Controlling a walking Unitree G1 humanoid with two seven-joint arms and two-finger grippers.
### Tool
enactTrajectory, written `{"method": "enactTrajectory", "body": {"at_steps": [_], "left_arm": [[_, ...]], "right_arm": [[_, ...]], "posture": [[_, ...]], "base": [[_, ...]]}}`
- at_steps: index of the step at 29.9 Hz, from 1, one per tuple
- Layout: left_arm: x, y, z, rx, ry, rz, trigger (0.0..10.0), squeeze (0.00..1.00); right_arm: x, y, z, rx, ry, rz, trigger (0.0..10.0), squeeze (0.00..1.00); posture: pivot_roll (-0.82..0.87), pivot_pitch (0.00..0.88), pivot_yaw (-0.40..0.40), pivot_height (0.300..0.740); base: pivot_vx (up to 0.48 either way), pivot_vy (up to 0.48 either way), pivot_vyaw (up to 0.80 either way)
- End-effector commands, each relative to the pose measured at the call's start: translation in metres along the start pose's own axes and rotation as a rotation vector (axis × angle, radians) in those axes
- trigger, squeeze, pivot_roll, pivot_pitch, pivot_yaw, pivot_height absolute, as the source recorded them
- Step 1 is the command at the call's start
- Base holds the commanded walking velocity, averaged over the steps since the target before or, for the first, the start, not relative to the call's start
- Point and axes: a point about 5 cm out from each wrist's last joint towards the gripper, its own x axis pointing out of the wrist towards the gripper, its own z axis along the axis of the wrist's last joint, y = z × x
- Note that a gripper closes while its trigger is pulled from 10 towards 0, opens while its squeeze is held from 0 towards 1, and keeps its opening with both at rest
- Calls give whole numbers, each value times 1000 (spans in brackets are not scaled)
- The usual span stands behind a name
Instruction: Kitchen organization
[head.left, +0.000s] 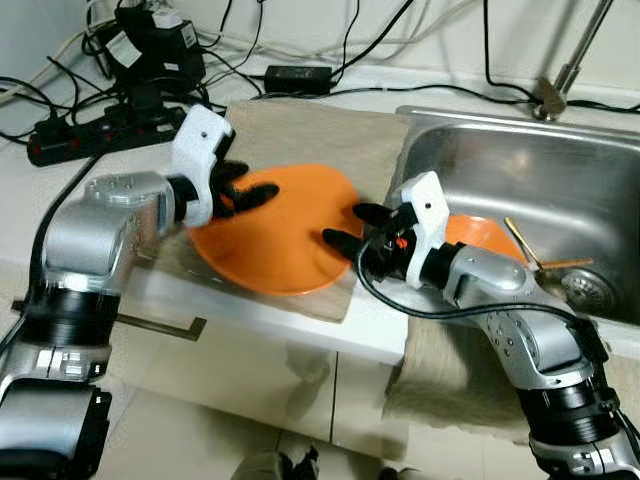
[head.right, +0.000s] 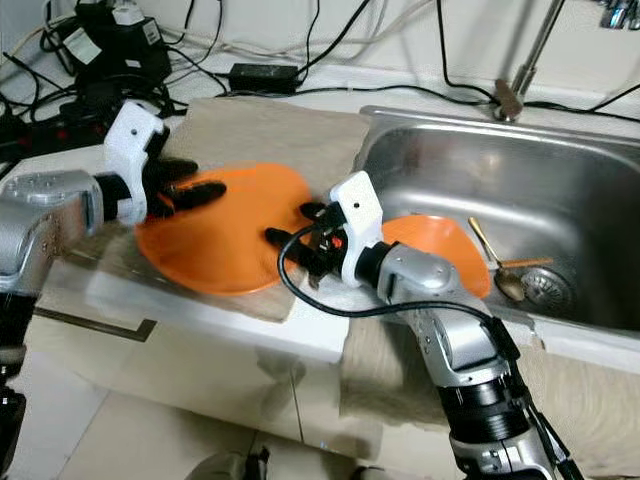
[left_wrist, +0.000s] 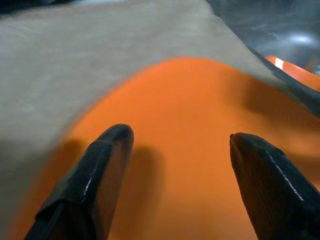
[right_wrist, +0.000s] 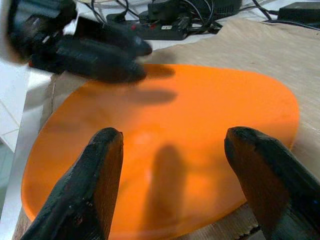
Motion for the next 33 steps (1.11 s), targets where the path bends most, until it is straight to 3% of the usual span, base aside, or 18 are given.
{"method": "enactTrajectory", "body": {"at_steps": [1,9,14,25,33], "left_arm": [[-3,-5,-3,-16,14,-3,10000,0],[-1,-17,-9,-53,31,-33,10000,0],[13,-27,-27,-103,60,-64,10000,0],[23,-21,-39,-114,111,-56,10000,0],[40,-6,-49,-93,150,-16,10000,0]], "right_arm": [[-1,1,-2,2,2,8,10000,0],[1,2,-3,5,8,16,10000,0],[2,4,-5,6,14,21,10000,0],[1,3,-6,9,18,11,10000,0],[3,2,-6,5,19,7,10000,0]], "posture": [[71,62,60,740],[70,63,56,740],[60,59,57,740],[50,60,58,740],[42,64,63,740]], "base": [[0,0,0],[0,0,0],[0,0,0],[0,0,0],[0,0,0]]}}
